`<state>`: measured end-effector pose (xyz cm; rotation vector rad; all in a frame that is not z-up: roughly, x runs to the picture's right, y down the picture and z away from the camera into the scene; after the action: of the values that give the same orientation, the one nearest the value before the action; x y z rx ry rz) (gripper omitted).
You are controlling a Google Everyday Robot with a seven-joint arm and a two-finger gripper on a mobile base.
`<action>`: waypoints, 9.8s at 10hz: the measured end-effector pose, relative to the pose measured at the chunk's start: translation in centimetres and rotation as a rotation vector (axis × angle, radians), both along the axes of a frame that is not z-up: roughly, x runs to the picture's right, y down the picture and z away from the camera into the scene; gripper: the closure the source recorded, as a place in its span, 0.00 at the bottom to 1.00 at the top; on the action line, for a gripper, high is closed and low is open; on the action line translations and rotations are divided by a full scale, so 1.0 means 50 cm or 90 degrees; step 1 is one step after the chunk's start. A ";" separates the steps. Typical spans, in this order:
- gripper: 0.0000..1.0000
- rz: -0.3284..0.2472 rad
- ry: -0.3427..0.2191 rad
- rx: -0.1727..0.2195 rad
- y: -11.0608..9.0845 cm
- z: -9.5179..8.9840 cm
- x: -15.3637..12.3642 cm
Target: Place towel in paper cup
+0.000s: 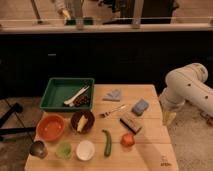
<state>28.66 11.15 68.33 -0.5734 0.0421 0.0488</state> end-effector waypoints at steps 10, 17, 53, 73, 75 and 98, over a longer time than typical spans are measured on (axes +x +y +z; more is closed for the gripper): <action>0.20 0.000 0.000 0.000 0.000 0.000 0.000; 0.20 0.001 -0.001 0.002 -0.001 0.000 -0.001; 0.20 0.172 -0.026 0.146 -0.098 0.252 -0.358; 0.20 0.232 -0.228 0.126 -0.110 0.522 -0.424; 0.20 0.225 -0.229 0.129 -0.115 0.526 -0.432; 0.34 0.299 -0.283 0.137 -0.140 0.631 -0.410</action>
<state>8.14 4.12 99.89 -0.3595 -0.5267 0.3772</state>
